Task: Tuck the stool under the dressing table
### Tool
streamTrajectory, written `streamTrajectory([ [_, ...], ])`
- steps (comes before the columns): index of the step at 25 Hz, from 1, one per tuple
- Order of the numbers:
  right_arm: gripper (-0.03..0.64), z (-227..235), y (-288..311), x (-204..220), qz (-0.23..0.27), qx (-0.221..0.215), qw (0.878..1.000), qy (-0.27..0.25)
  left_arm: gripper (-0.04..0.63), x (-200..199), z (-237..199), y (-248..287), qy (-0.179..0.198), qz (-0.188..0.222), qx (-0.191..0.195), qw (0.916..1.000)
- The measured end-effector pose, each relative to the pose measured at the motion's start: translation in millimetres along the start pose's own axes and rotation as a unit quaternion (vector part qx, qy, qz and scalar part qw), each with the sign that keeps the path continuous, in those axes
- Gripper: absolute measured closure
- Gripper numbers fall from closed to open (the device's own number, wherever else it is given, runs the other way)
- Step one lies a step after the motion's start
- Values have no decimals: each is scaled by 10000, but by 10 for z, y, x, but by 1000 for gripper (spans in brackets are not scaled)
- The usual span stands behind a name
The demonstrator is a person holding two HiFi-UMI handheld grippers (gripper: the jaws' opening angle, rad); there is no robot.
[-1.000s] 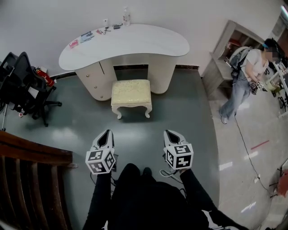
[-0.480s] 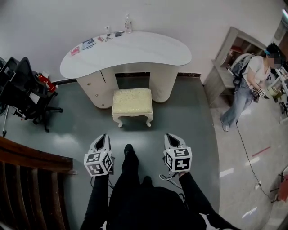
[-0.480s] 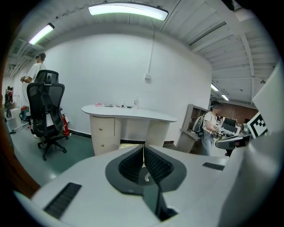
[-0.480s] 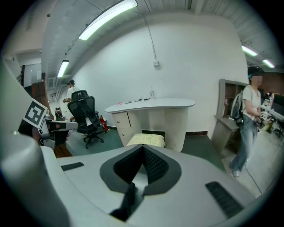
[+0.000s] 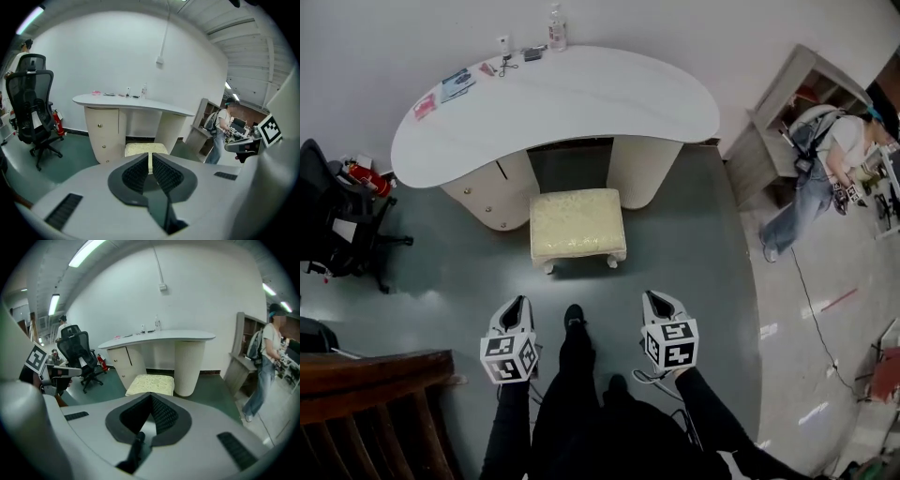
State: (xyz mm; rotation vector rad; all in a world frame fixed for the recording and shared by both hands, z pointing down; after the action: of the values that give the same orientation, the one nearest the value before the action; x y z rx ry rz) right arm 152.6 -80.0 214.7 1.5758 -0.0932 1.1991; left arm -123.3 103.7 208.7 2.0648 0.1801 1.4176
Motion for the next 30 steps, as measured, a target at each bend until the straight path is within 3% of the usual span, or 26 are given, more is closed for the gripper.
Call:
streamTrajectory([
  [4, 614, -16, 516, -157, -292, 213, 9993, -2, 516, -53, -409, 462, 64, -395, -10, 9992],
  [8, 614, 20, 977, -224, -505, 461, 9976, -93, 511, -12, -708, 912, 23, -599, 97, 9982],
  [13, 614, 202, 1455, -81, -720, 822, 9928, -487, 479, 361, -859, 1415, -374, -856, 115, 9956],
  [18, 614, 396, 1993, 458, -763, 974, 9907, -560, 479, 1058, -993, 1944, -203, -1048, -48, 9943],
  [22, 614, 579, 2402, 1018, -682, 1132, 9899, -512, 484, 1570, -1178, 2348, -6, -978, -103, 9952],
  [30, 614, 797, 3123, 1699, -466, 953, 9935, -408, 586, 2215, -1484, 2953, 109, -701, -28, 9975],
])
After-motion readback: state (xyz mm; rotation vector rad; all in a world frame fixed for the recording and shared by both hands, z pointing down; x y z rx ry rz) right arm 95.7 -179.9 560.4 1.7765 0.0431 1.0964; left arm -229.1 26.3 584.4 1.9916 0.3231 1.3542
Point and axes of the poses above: the fingertips, and each gripper's own axes: y forward along the fingers, z to its right, x out of its underside, the point moved 9 cm from there along -y, backward along the fingers
